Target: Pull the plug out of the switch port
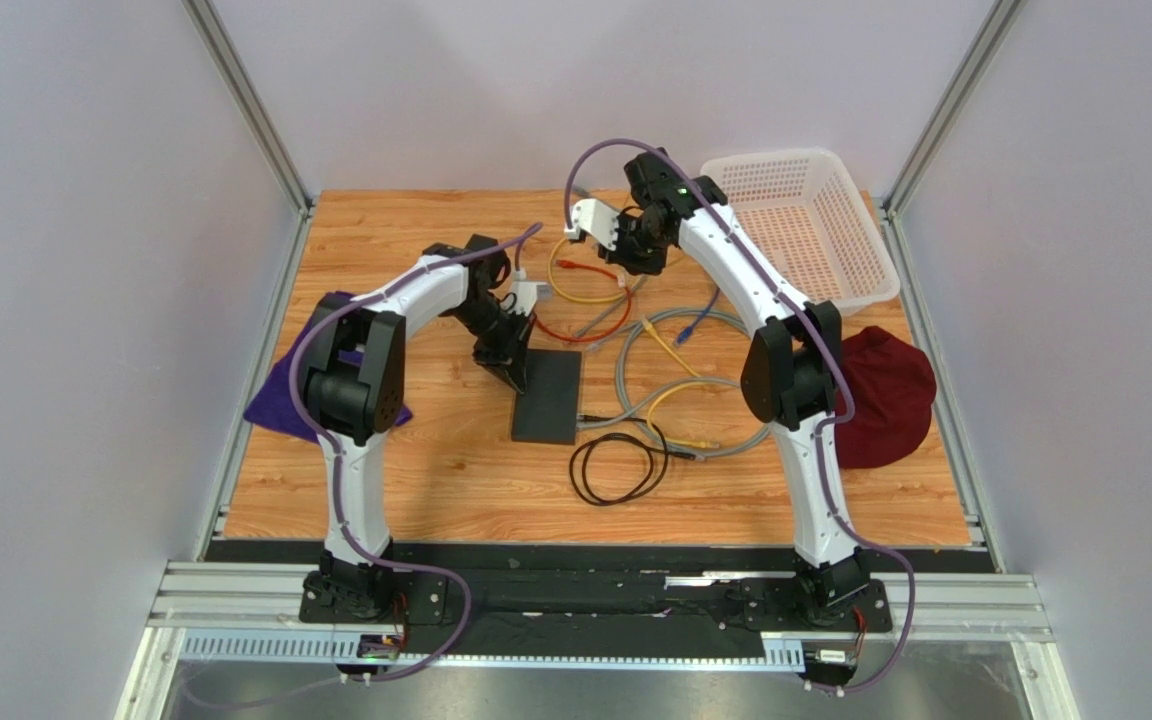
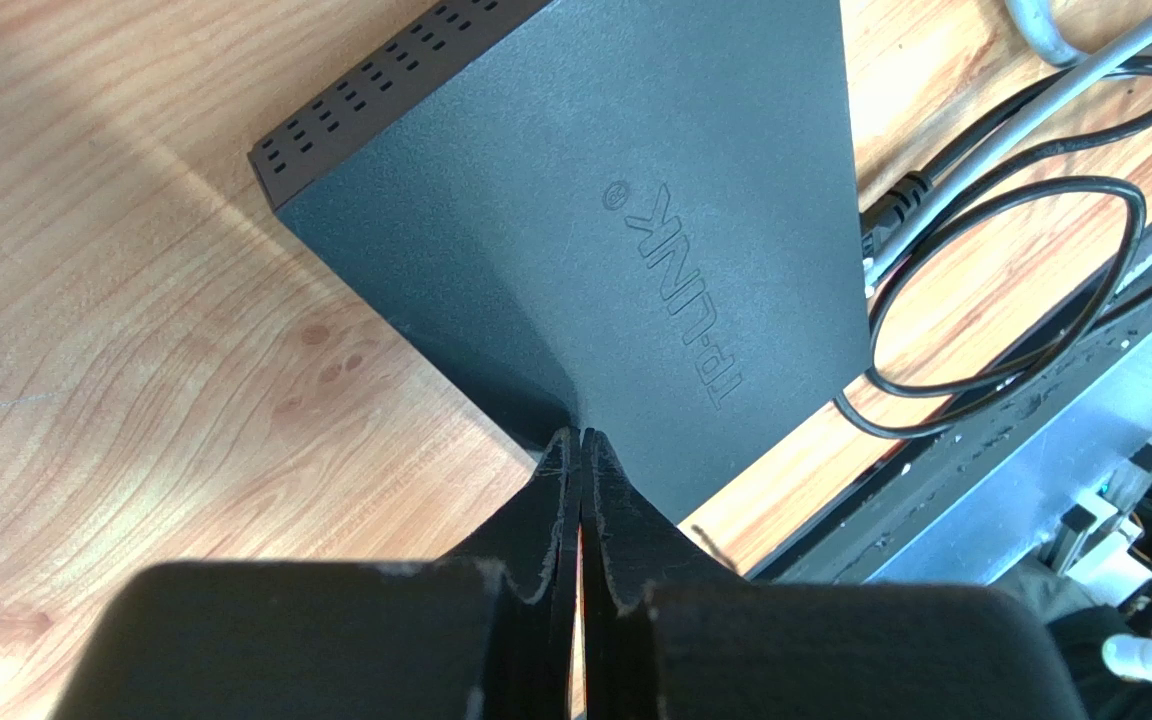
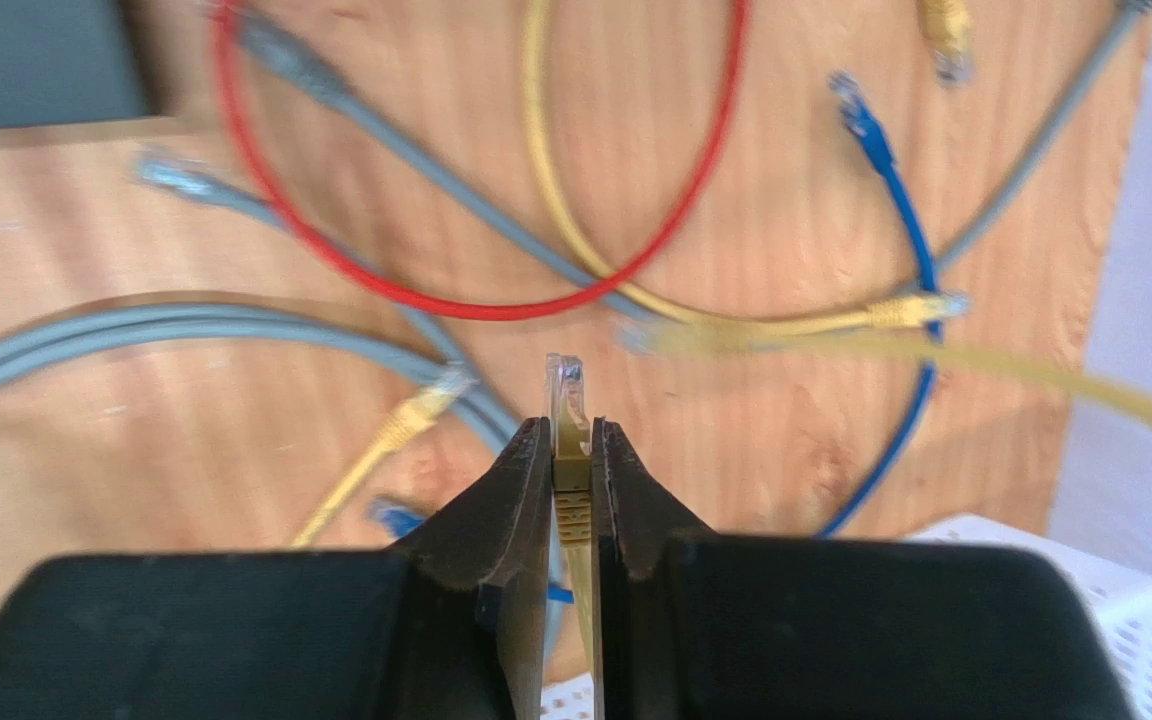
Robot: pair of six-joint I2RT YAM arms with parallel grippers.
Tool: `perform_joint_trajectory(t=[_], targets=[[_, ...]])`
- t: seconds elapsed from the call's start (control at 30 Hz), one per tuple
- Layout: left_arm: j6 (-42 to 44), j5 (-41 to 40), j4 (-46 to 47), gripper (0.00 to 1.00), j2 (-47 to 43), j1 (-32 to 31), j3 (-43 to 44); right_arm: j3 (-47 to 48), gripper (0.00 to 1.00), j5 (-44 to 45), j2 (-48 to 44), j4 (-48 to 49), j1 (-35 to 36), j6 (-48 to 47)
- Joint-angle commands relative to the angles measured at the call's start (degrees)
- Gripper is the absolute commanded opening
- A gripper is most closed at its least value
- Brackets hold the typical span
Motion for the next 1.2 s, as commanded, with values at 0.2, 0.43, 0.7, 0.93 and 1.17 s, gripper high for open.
perform_joint_trajectory(t=[0.2, 0.43, 0.7, 0.93, 1.17], targets=[[1.04, -0.88, 0.59, 0.06, -6.98, -0.13, 1.03, 2.46, 0.71, -5.25, -2.09, 9.91, -0.45, 29.32], [-6.87, 4.65, 3.14, 0.23, -10.67, 0.48, 1.38, -6.12, 0.89, 2.58, -13.59, 17.98, 0.33, 42.87], [-11.02, 4.15, 8.42, 0.38, -15.77, -0.39, -1.51, -26.28, 0.91, -5.95, -26.62, 18.1, 2.09, 55.1], [-6.63, -7.12, 0.44, 0.52, -17.7, -1.98, 6.71, -29.89, 0.75, -25.21, -21.44, 13.95, 1.05, 55.98], [-3.98, -0.71, -1.7, 0.44, -18.06, 1.97, 14.74, -35.08, 0.79, -27.84, -20.03, 16.6, 0.78, 57.05]])
